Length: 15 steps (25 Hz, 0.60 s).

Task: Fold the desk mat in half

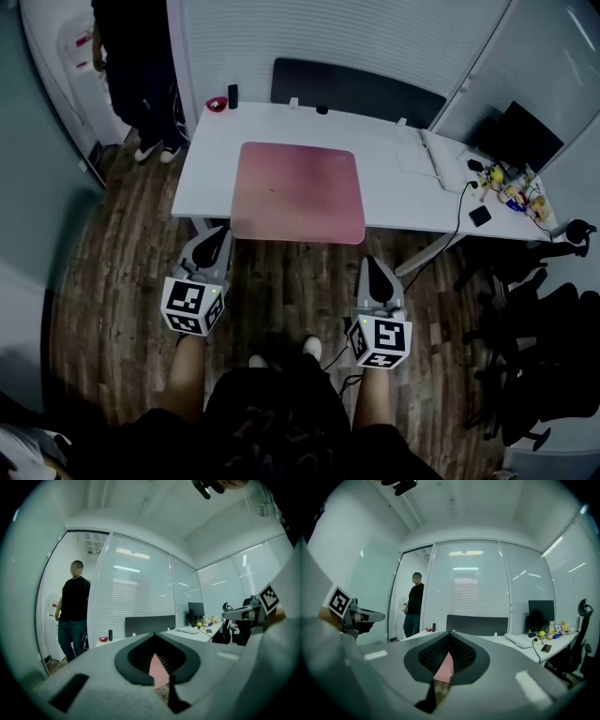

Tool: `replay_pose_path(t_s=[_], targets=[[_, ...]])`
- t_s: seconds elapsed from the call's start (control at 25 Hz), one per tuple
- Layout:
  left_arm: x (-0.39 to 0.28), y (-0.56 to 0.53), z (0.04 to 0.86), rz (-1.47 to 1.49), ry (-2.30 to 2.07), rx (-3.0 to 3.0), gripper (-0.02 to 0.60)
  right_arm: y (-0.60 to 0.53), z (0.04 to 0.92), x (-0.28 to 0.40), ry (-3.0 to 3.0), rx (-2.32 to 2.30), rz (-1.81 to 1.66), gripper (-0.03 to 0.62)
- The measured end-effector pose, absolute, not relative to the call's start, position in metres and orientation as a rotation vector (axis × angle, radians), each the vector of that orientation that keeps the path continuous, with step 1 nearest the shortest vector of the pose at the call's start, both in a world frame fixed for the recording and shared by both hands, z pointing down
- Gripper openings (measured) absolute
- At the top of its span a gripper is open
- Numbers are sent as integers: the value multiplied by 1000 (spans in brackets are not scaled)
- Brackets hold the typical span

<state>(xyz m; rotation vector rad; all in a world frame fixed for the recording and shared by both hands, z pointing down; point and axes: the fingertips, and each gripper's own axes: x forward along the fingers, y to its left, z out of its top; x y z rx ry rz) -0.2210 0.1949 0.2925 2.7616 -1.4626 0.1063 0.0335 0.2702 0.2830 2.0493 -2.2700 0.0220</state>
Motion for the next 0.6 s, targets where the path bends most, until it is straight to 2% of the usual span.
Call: replay_pose_path(t_s=[0.6], targets=[[-230,183,293,82,-1479,2764,2,257,283,35,-2283,2085,17,8]])
